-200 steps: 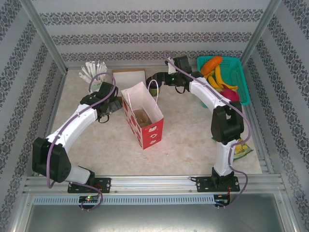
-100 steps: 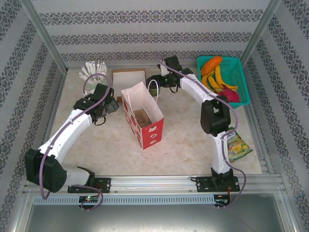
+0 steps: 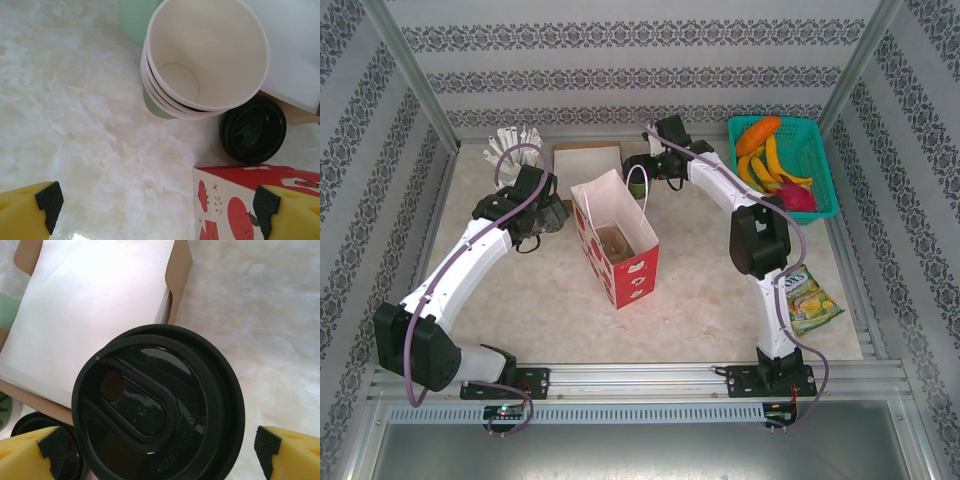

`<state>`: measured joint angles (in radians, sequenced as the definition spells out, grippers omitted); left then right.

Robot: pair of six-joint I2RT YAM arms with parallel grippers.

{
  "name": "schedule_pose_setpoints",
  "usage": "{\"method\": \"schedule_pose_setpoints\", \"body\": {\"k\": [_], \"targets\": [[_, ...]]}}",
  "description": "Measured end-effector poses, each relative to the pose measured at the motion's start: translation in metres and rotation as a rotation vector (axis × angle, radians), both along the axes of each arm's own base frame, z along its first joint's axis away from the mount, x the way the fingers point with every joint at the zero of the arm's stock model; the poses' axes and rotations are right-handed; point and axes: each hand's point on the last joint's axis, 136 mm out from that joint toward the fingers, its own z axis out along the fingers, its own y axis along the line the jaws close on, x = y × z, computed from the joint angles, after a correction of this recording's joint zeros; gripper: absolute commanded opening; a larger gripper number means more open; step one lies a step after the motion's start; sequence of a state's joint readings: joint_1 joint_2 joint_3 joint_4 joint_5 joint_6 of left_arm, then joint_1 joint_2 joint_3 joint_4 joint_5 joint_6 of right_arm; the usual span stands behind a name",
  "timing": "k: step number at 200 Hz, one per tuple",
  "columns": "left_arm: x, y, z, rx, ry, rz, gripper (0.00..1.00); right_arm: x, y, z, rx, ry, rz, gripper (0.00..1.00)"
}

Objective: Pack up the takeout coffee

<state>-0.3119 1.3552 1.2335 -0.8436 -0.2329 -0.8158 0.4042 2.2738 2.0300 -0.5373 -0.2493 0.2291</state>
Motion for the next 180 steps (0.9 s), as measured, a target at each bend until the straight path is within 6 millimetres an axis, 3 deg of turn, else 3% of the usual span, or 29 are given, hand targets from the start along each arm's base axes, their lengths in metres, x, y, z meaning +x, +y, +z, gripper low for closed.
{"method": "schedule_pose_setpoints", "body": {"k": [95, 180], "targets": [[-0.005, 0.002, -0.004, 0.013, 0.027, 0.002, 1.00, 0.013, 0.006, -0.011, 0.002, 0.002, 0.001, 0.98], [-0.005, 0.002, -0.004, 0.014, 0.028, 0.001, 1.00, 0.012, 0.009, -0.009, 0.001, -0.001, 0.007, 0.87]]}}
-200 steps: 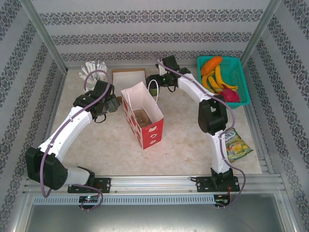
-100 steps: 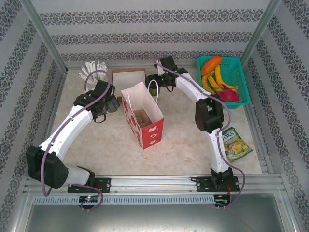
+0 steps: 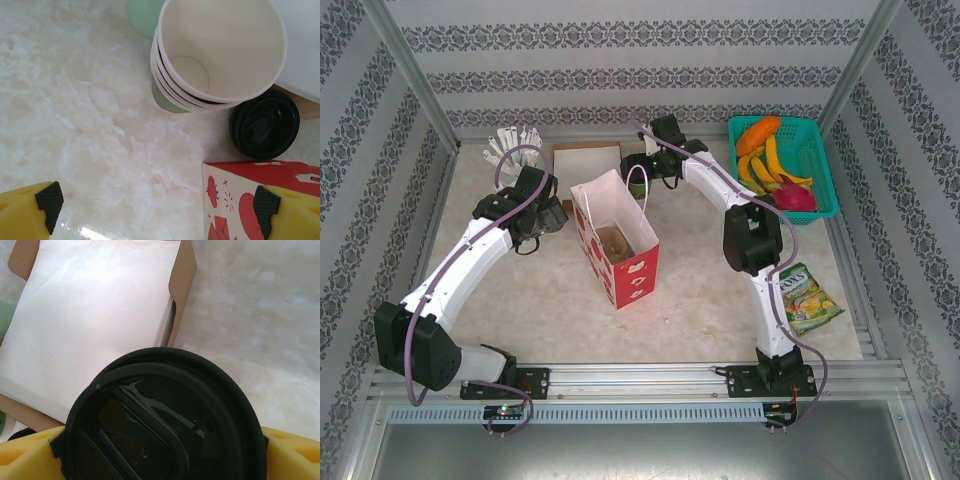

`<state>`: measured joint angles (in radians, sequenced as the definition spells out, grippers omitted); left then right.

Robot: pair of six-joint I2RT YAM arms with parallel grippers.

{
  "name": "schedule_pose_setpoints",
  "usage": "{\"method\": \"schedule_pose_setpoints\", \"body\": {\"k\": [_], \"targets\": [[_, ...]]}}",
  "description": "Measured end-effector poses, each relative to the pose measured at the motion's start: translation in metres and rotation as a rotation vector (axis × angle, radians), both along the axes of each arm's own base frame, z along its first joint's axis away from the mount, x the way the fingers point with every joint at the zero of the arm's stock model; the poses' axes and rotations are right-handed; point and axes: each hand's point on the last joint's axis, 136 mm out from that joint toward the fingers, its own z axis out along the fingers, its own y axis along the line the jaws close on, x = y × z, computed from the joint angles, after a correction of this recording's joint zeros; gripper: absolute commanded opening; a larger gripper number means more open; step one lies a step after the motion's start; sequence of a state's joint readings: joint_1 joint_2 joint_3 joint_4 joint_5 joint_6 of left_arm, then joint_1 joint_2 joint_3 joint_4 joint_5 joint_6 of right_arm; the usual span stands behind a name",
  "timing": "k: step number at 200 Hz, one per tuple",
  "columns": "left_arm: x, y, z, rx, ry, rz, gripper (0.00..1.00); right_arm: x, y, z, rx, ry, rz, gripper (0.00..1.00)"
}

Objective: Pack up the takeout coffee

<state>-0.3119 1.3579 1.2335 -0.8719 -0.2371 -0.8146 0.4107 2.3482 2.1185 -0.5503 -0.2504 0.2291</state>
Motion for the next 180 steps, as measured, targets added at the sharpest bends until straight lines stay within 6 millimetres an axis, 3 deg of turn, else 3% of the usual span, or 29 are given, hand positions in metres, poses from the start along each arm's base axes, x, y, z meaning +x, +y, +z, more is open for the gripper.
{"method": "schedule_pose_setpoints", "body": {"k": [43, 86, 180], "targets": [[0.000, 0.000, 0.000, 0.000, 0.000, 0.000, 1.00, -0.001, -0.004, 0.000, -0.012, -0.007, -0.012, 0.85], [0.000, -0.003, -0.001, -0.015, -0.001, -0.007, 1.00, -0.016, -0.017, 0.000, -0.026, 0.019, -0.031, 0.85], [-0.004, -0.016, 0.014, -0.088, -0.080, -0.089, 1.00, -0.079, -0.072, 0.001, -0.080, 0.088, -0.089, 0.86]]}}
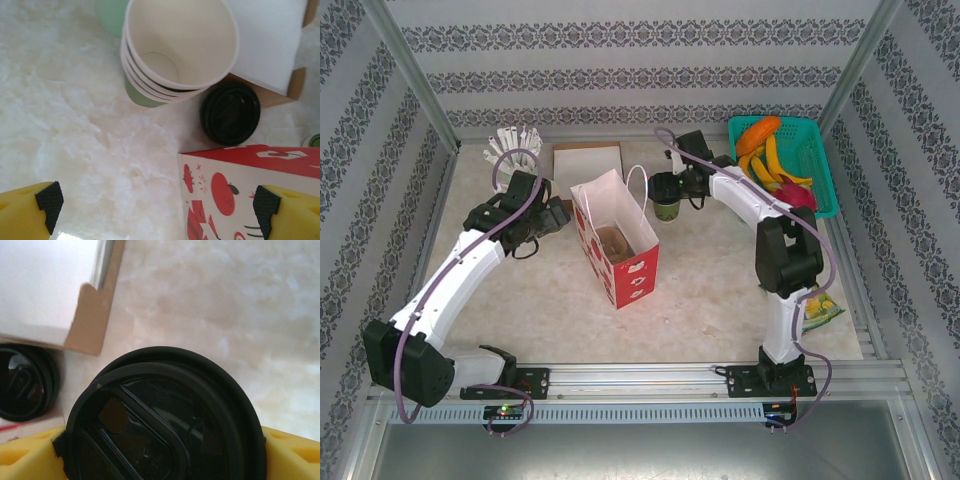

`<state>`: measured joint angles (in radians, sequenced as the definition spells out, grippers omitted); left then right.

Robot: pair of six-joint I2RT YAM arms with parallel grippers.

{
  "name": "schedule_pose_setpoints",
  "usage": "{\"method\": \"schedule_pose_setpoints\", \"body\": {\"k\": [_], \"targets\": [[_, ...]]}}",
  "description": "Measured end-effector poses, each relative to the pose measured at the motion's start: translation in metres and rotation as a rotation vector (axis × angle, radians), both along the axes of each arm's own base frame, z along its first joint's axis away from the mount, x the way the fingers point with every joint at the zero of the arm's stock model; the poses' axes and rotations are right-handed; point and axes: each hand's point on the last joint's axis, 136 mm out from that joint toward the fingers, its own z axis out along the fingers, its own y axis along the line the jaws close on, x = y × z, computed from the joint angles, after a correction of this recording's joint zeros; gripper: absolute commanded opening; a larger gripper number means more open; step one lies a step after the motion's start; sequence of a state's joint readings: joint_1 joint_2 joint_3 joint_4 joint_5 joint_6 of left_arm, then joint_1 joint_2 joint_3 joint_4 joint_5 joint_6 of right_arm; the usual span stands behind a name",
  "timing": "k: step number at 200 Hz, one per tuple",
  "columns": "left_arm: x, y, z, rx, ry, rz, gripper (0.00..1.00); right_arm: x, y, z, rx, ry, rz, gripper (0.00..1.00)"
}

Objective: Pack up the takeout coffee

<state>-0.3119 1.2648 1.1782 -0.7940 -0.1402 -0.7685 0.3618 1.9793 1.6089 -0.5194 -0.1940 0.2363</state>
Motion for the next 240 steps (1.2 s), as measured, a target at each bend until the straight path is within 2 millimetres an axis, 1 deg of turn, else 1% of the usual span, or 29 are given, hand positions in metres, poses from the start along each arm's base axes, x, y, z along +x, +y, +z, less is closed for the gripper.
{"method": "schedule_pose_setpoints", "body": {"k": [21, 51, 97, 140, 179, 195, 216, 222, 240], "targets": [[0.002, -0.008, 0.006, -0.031, -0.032, -0.042, 1.00, -0.020, -0.012, -0.002, -0.014, 0.016, -0.011, 0.86], [0.005, -0.016, 0.022, -0.068, -0.096, -0.085, 1.00, -0.045, -0.025, -0.002, -0.027, 0.019, -0.023, 0.86], [0.003, -0.020, 0.035, -0.087, -0.142, -0.121, 1.00, -0.082, -0.041, -0.004, -0.022, 0.023, -0.055, 0.87], [0.000, -0.022, 0.048, -0.107, -0.184, -0.135, 1.00, -0.121, -0.060, -0.005, -0.030, 0.015, -0.088, 0.88], [-0.003, -0.024, 0.051, -0.122, -0.199, -0.145, 1.00, -0.143, -0.071, -0.006, -0.035, 0.019, -0.116, 0.89], [-0.002, -0.025, 0.052, -0.128, -0.202, -0.149, 1.00, -0.151, -0.074, -0.008, -0.036, 0.030, -0.120, 0.91], [-0.002, -0.027, 0.054, -0.142, -0.208, -0.155, 1.00, -0.156, -0.076, -0.008, -0.036, 0.038, -0.125, 0.95], [-0.002, -0.028, 0.055, -0.146, -0.209, -0.157, 1.00, -0.157, -0.077, -0.008, -0.036, 0.041, -0.126, 0.98], [-0.003, -0.028, 0.057, -0.153, -0.218, -0.157, 1.00, -0.161, -0.078, -0.010, -0.040, 0.055, -0.128, 0.98]]}}
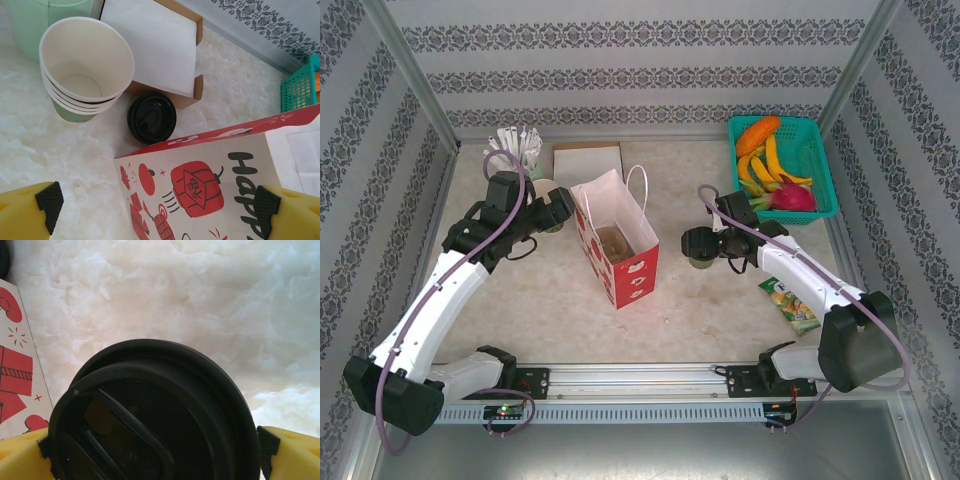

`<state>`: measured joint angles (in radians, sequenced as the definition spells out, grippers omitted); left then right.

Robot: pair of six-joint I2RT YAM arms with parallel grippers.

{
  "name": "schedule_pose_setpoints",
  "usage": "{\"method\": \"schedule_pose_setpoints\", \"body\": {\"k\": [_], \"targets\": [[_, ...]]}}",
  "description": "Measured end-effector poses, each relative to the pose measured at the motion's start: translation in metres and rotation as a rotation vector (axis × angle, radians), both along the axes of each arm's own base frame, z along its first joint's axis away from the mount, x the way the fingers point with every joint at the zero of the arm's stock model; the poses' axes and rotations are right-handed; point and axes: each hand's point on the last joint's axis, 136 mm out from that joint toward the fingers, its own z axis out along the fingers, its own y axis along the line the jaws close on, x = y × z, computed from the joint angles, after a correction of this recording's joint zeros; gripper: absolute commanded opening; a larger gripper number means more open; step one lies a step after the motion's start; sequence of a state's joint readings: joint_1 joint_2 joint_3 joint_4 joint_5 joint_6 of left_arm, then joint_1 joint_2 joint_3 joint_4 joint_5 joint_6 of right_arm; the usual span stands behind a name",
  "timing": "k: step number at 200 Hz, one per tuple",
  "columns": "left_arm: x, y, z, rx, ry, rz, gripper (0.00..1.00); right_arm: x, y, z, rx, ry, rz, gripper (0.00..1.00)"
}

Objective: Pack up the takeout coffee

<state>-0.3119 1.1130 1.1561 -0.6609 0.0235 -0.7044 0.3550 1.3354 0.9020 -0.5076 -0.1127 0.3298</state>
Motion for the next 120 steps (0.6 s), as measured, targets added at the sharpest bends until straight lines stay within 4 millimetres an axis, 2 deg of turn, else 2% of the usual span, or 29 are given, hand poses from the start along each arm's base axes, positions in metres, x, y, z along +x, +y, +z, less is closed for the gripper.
{"method": "schedule_pose_setpoints", "body": {"k": [41, 120], "targets": [[-0.003, 0.003, 0.007, -0.002, -0.025, 0.012, 1.00, -0.009, -0.009, 0.000, -0.013, 0.042, -0.019, 0.98], [-0.001, 0.003, -0.003, 0.012, -0.001, 0.011, 1.00, -0.009, -0.026, 0.011, -0.006, 0.067, -0.079, 0.98]]}}
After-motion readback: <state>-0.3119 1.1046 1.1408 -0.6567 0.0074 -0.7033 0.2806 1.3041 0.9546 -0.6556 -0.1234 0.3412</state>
